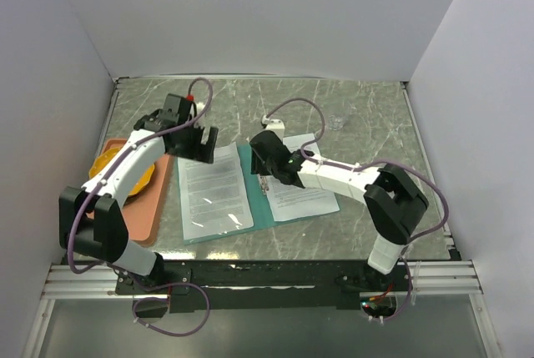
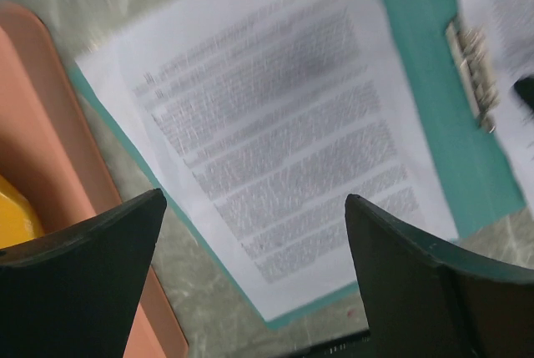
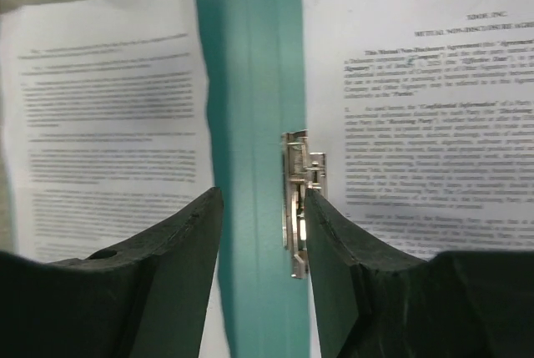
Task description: Put the files into the folder
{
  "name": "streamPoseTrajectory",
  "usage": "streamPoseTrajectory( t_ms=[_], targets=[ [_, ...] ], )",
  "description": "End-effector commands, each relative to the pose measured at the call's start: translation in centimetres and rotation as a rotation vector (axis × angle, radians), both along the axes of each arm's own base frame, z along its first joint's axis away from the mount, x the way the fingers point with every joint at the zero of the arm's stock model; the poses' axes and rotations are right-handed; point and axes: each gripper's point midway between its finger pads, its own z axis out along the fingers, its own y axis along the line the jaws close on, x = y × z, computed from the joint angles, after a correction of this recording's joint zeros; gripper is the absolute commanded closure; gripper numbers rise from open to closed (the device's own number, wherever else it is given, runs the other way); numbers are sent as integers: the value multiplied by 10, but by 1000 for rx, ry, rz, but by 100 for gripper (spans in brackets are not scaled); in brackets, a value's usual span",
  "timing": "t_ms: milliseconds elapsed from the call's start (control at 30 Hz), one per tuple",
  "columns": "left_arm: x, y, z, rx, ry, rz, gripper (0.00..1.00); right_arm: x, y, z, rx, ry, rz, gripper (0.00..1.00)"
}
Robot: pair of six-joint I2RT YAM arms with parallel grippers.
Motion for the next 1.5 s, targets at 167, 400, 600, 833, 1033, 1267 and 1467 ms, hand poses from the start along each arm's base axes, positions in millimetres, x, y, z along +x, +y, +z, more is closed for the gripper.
streamPoseTrajectory(
  t_ms=[167, 400, 600, 833, 1033, 1267, 1467],
  targets=[
    [-29, -1, -20, -140, 79, -71, 4, -2, -16, -34, -195, 77, 32, 50],
    [-34, 14, -43, -164, 142, -61, 4, -6, -11, -51, -200, 116, 56, 56],
    [-42, 27, -55, -141, 176, -38, 4, -4, -6, -51, -194, 113, 63, 57],
    [-50, 32, -65, -127, 201, -35, 4, -4, 2, -55, -202, 126, 83, 53],
    [-52, 39, -72, -99, 210, -17, 4, -7, 4, -76, -260, 178, 91, 53],
    [-44, 55, -76, -21, 179, 36, 4, -18, -23, -96, -257, 252, -2, 67],
    [-32, 59, -77, 2, 161, 54, 4, -36, -55, -111, -252, 290, -63, 74]
  ],
)
